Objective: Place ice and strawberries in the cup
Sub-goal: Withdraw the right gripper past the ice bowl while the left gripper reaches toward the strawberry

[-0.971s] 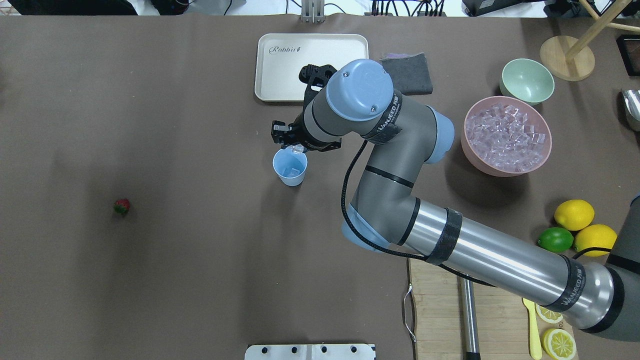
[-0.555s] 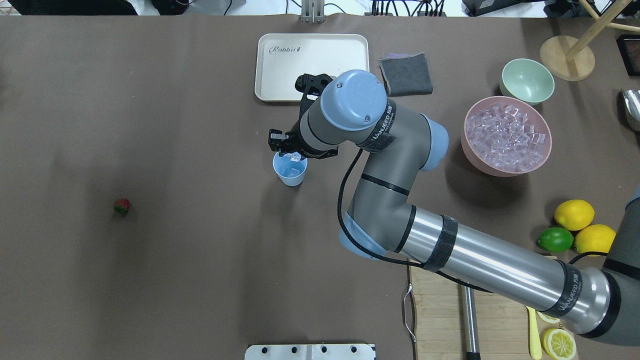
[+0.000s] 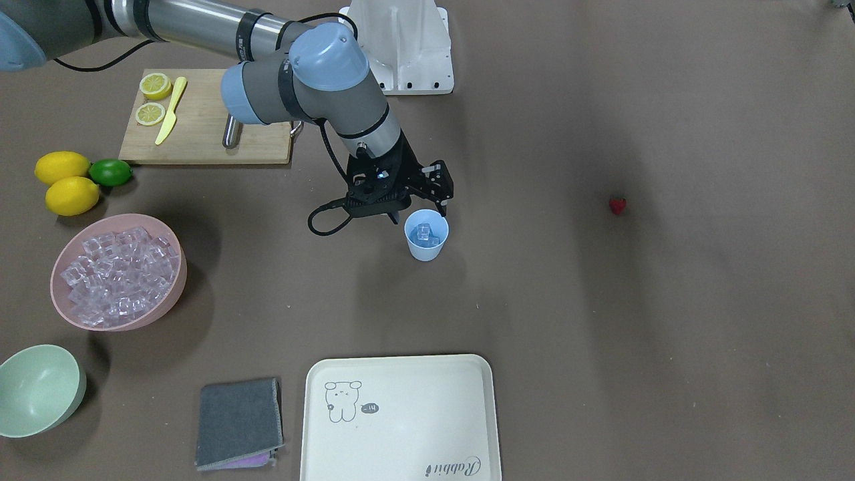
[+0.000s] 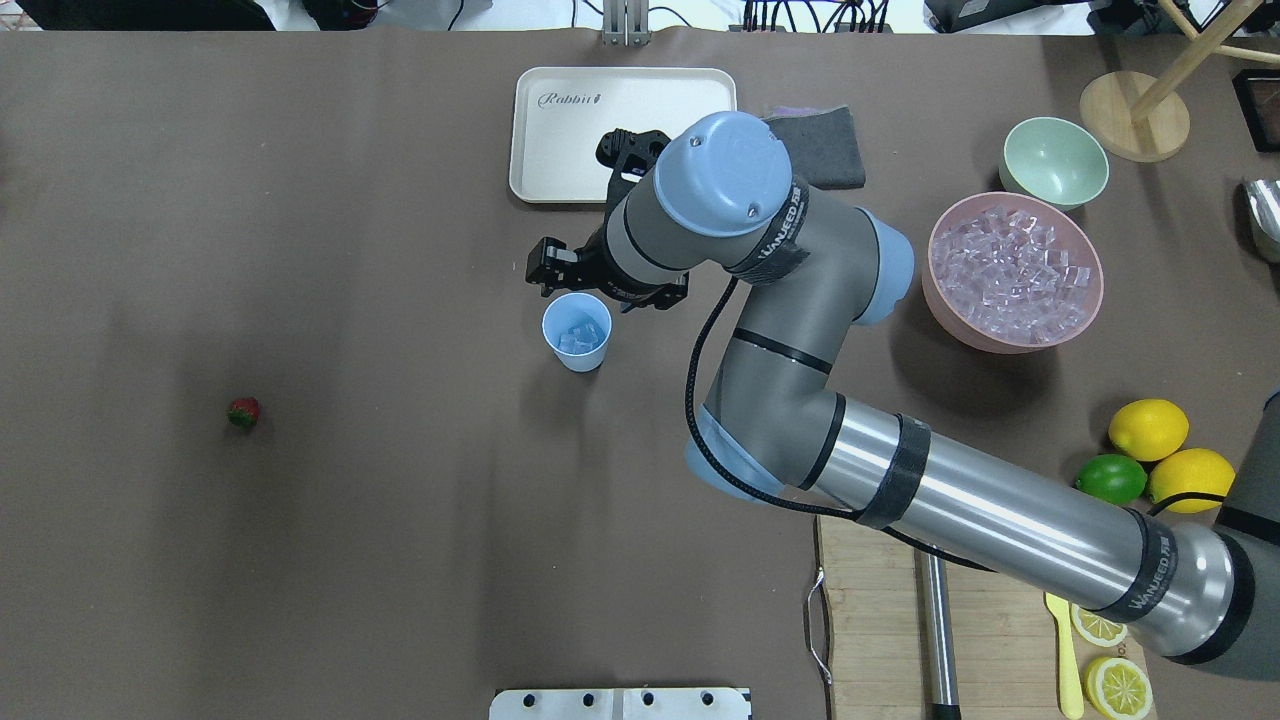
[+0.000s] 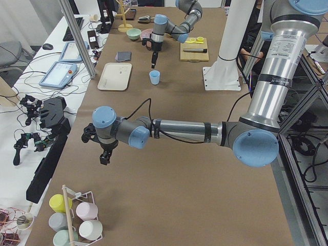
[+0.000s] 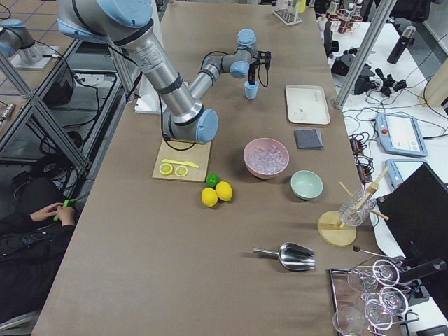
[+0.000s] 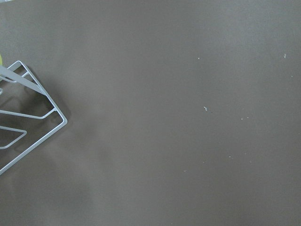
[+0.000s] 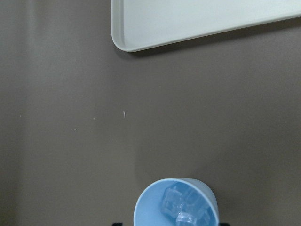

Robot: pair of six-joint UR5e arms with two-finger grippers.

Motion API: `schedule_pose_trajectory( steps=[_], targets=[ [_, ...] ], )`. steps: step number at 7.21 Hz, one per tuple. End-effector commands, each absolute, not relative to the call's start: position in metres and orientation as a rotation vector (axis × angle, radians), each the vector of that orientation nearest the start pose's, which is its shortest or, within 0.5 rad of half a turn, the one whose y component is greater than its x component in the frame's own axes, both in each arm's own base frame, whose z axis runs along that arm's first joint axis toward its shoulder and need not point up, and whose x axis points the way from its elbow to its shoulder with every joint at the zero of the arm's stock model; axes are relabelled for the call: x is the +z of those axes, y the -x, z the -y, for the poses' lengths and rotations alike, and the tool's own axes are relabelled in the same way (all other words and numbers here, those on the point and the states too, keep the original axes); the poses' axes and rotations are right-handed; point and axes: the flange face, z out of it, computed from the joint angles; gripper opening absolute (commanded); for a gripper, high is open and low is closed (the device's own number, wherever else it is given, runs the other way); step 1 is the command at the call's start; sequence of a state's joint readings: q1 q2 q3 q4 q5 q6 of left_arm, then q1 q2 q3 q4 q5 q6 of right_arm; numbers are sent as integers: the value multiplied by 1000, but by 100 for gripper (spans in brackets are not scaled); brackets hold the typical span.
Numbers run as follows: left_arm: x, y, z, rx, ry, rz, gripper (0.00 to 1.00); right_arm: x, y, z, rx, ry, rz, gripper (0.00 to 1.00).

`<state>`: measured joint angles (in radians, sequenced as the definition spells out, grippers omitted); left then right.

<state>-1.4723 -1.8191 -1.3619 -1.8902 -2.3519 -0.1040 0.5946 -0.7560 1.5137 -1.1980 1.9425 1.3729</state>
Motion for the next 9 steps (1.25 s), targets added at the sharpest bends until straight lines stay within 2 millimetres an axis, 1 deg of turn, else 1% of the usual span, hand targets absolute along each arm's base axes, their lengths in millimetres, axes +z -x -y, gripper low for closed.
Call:
schedule_pose_trajectory(
  steps=[1, 2, 3, 4, 5, 6, 7, 8, 9],
  targets=[
    [560, 1, 620, 164, -320, -805, 98, 133, 464, 507, 179, -93, 1146, 99],
    [513, -29, 617, 239, -394, -825, 98, 168, 407, 520, 192, -98, 1129, 99],
    [490, -72, 613, 269, -401, -830, 98, 214, 352, 525, 159, -158, 1090, 99],
    [459, -100, 619, 159, -356, -880, 98, 263, 310, 531, 141, -190, 1035, 99],
    [442, -160, 614, 23, -225, -933, 98, 292, 283, 537, 116, -206, 1003, 99],
    [422, -178, 601, 1, -226, -966, 98, 316, 259, 543, 110, -214, 972, 99],
    [421, -183, 556, 7, -236, -999, 98, 337, 237, 548, 102, -231, 940, 99],
    [430, -180, 513, -15, -272, -1001, 98, 360, 216, 550, 93, -239, 909, 99],
    [436, -198, 490, 17, -275, -993, 98, 383, 196, 546, 61, -223, 905, 99]
  ],
)
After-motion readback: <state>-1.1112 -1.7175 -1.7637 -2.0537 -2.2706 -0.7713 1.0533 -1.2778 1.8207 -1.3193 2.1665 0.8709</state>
